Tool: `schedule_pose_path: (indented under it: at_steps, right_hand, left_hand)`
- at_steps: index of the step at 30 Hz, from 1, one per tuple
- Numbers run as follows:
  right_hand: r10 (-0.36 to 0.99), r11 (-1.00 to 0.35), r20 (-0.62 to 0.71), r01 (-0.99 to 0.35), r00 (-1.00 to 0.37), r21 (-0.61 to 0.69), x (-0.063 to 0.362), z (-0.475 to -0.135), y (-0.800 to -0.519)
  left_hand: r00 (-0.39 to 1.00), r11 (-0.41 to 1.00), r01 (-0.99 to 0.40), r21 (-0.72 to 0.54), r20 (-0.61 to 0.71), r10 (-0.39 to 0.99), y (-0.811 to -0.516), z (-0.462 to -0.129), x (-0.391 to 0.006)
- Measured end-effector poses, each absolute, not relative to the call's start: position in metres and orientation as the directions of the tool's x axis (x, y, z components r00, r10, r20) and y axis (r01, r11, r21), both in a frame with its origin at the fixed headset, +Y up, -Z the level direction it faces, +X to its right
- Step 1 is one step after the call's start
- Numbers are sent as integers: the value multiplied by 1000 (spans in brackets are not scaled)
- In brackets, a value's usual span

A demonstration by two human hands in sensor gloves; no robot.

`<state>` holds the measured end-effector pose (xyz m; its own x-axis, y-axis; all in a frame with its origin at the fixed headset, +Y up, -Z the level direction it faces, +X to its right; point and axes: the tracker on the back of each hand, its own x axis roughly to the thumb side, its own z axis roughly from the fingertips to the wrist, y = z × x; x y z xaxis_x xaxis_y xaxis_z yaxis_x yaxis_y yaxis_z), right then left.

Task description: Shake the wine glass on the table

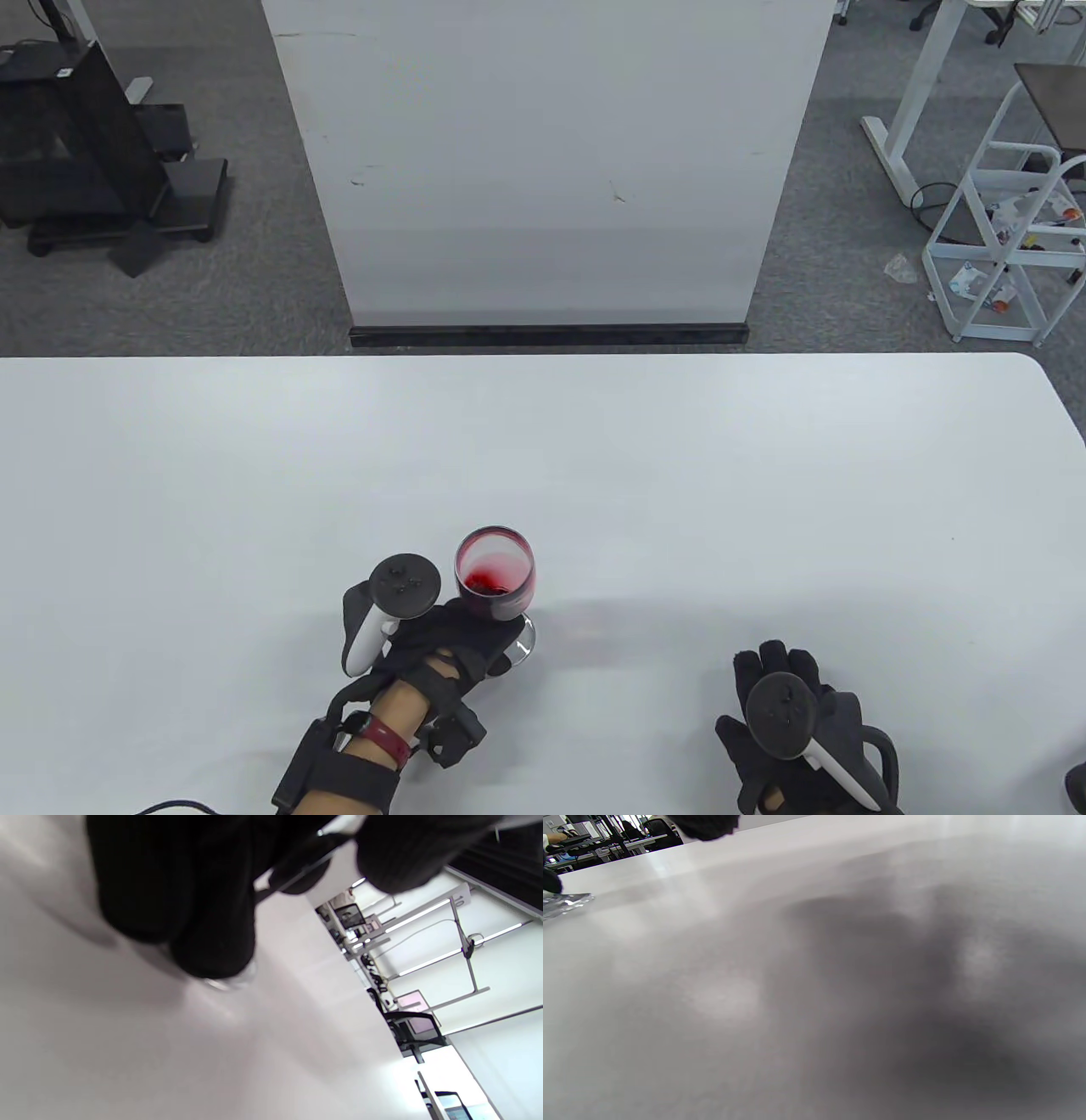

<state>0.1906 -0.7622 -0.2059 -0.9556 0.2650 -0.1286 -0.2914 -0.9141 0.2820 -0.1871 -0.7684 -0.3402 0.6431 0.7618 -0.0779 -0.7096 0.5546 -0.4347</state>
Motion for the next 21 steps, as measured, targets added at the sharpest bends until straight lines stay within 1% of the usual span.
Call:
schedule_pose_path:
  at_steps: [2,3,5,6,9,12,13,14,16,17,20,21]
  right_hand:
    - [262,-915,-129,-289,-956,283,191,-206,-762]
    - [263,-915,-128,-289,-956,283,190,-205,-762]
    - [264,-915,-127,-290,-956,279,191,-206,-762]
    - [265,-915,-128,-291,-956,280,191,-206,-762]
    - [262,-915,-129,-289,-956,283,191,-205,-762]
    - [263,-915,-128,-289,-956,281,191,-206,-762]
    - [264,-914,-129,-291,-956,281,191,-206,-762]
    - [264,-914,-130,-291,-956,282,191,-206,-762]
    - [262,-914,-130,-289,-956,283,191,-205,-762]
    - [262,-915,-128,-289,-956,283,191,-205,-762]
    - [265,-914,-129,-292,-956,281,191,-205,-762]
    - [265,-914,-131,-292,-955,282,191,-206,-762]
  left_hand:
    - [632,558,-739,-378,-101,769,-770,-339,-188]
    - [628,554,-740,-382,-98,772,-770,-339,-188]
    - [645,557,-698,-450,-58,762,-769,-340,-186]
    - [647,554,-694,-460,-61,760,-769,-340,-186]
    - [632,556,-739,-380,-109,767,-769,-339,-188]
    - [647,558,-697,-449,-59,760,-768,-339,-185]
    - [646,548,-691,-471,-62,761,-768,-340,-185]
    - [642,544,-701,-461,-74,763,-769,-340,-186]
    - [629,549,-739,-391,-109,769,-769,-339,-188]
    - [625,546,-743,-385,-111,772,-769,-339,-188]
    - [642,544,-691,-476,-59,764,-768,-340,-185]
    - [642,540,-696,-474,-73,763,-768,-339,-186]
